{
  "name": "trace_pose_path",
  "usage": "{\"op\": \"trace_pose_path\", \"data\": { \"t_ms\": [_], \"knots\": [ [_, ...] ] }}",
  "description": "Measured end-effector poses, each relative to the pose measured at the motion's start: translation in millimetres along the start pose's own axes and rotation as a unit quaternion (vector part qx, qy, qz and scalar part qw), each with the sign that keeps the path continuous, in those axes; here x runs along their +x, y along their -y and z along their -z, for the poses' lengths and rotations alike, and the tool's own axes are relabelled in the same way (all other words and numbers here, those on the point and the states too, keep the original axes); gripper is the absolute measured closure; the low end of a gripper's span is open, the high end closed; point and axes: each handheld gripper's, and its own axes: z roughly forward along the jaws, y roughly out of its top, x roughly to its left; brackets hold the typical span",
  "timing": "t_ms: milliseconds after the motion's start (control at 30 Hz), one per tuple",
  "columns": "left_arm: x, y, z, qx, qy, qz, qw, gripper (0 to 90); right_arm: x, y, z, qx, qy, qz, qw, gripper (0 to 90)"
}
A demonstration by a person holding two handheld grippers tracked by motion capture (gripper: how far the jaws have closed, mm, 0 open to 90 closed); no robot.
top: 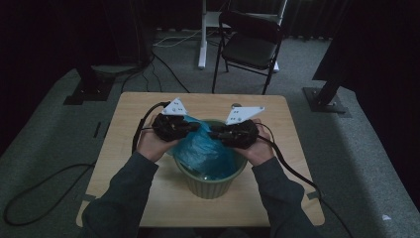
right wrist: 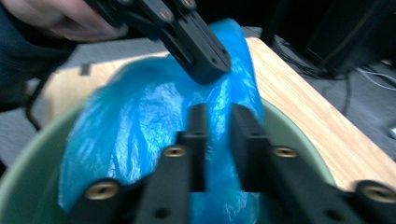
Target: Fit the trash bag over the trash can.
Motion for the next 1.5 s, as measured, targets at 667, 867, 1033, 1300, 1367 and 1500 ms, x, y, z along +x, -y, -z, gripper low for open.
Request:
{"op": "trace_pose_path", "data": {
  "t_ms": [667, 867, 1033, 1300, 1367, 1500],
  "knots": [
    [28.8, 33.5, 30.3, -0.013, -0.039, 0.055, 0.9976, 76.3, -2.6, 4.0, 7.9, -0.004, 0.025, 0.010, 0.9996, 89.6],
    [30.9, 35.8, 18.0, 0.006, -0.023, 0.062, 0.9978, 67.0, -2.6, 3.9, 8.0, -0.004, 0.023, 0.011, 0.9997, 89.6],
    [27.0, 29.9, 6.5, 0.013, -0.013, 0.050, 0.9986, 72.0, -1.8, 3.9, 8.3, -0.003, 0.021, 0.012, 0.9997, 89.5],
    [25.6, 28.6, 9.0, 0.003, -0.018, 0.042, 0.9990, 89.8, -1.0, 6.0, 8.4, 0.012, 0.029, 0.019, 0.9993, 89.1],
    [27.2, 30.0, 11.5, 0.003, -0.024, 0.042, 0.9988, 89.9, -1.2, 6.5, 9.5, 0.016, 0.035, 0.019, 0.9991, 89.1],
    [32.1, 33.6, 17.0, 0.002, -0.035, 0.050, 0.9981, 89.9, -5.1, 11.6, 13.7, 0.017, 0.045, 0.014, 0.9987, 89.1]
  ]
}}
